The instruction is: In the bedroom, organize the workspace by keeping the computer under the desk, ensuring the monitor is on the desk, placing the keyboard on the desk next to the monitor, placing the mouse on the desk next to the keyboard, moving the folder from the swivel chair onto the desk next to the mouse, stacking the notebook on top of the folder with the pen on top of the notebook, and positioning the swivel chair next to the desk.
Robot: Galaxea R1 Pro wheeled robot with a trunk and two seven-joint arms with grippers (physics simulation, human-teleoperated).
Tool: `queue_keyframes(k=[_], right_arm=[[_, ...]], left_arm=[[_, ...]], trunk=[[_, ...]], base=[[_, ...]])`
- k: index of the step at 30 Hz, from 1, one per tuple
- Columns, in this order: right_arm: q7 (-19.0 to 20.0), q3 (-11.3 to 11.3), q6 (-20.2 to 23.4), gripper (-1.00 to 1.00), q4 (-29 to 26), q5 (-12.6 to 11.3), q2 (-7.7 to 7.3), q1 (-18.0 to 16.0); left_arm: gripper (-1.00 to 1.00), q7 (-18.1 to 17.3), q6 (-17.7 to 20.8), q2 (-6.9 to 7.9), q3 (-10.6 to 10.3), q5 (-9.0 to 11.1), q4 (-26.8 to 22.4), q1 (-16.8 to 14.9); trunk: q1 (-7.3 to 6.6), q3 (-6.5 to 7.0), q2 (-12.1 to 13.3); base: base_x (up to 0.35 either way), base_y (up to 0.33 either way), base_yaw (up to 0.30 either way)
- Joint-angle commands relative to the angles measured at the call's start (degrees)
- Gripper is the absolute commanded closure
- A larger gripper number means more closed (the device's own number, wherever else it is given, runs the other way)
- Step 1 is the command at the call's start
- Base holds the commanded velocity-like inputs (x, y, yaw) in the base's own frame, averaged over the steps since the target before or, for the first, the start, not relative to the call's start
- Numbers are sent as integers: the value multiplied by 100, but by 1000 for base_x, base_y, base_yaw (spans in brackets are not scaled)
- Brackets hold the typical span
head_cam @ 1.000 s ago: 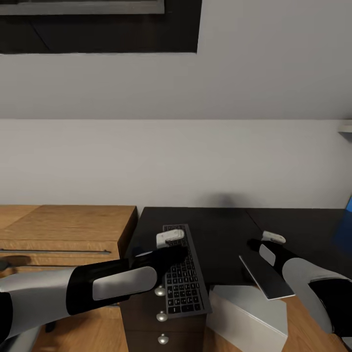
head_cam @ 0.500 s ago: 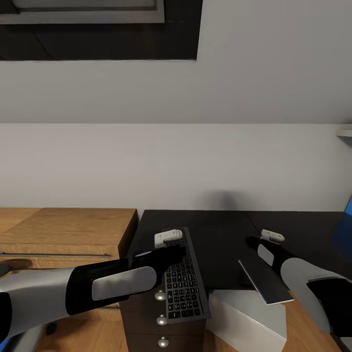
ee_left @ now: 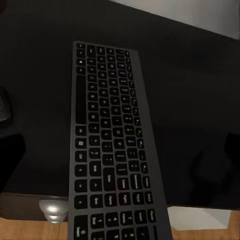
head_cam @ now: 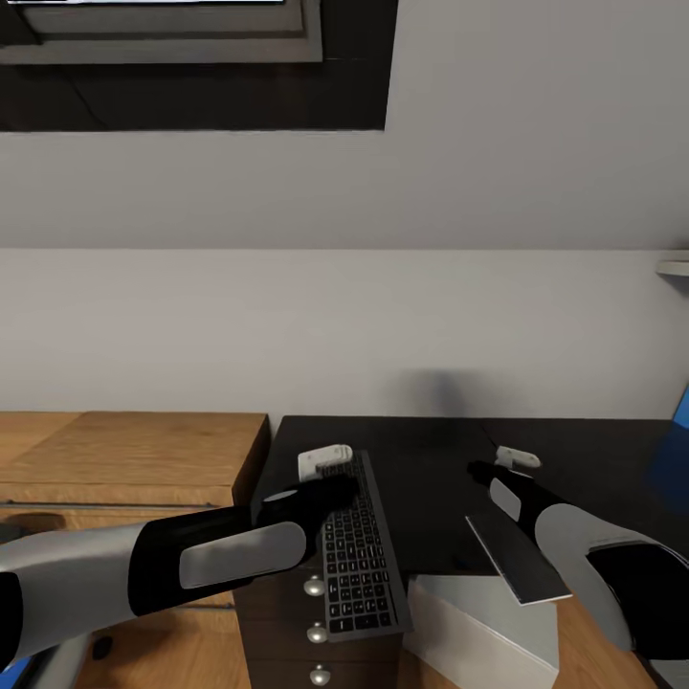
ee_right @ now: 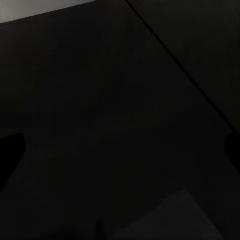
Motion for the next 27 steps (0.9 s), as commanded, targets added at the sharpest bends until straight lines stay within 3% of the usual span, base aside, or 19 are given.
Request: queue_keyframes(k=[1, 9, 17, 21, 25, 26, 27], right_arm=[[-28, 48, 10, -100, -14, -22, 36, -2], [-61, 55, -5, -100, -25, -2, 101, -2], [-375, 51, -225, -100, -20, 262, 305, 1], [-650, 48, -297, -100, -16, 402, 428, 5], [-813, 48, -314, -100, -18, 447, 484, 8], [-902, 47, -311, -100, -15, 470, 512, 13], [-908, 47, -310, -100, -15, 471, 514, 14]], left_arm=[[-100, 13, -43, 5, -1, -4, -5, -9], [-100, 37, -50, 18, 18, -29, 11, -12], [-100, 36, -57, 186, 162, -19, 127, -12], [-100, 23, -44, 383, 529, -7, 264, -11], [-100, 11, -29, 623, 768, 7, 343, -10], [-100, 2, -26, 859, 916, 17, 390, -9], [-100, 2, -26, 879, 927, 18, 394, -9]], trunk=[[-23, 11, 37], [-198, 155, 358], [-374, 299, 679], [-462, 370, 840], [-550, 442, 1000], [-572, 460, 1040], [-594, 478, 1080]], base=[[0, 0, 0], [0, 0, 0], [0, 0, 0], [0, 0, 0], [0, 0, 0], [0, 0, 0], [0, 0, 0]])
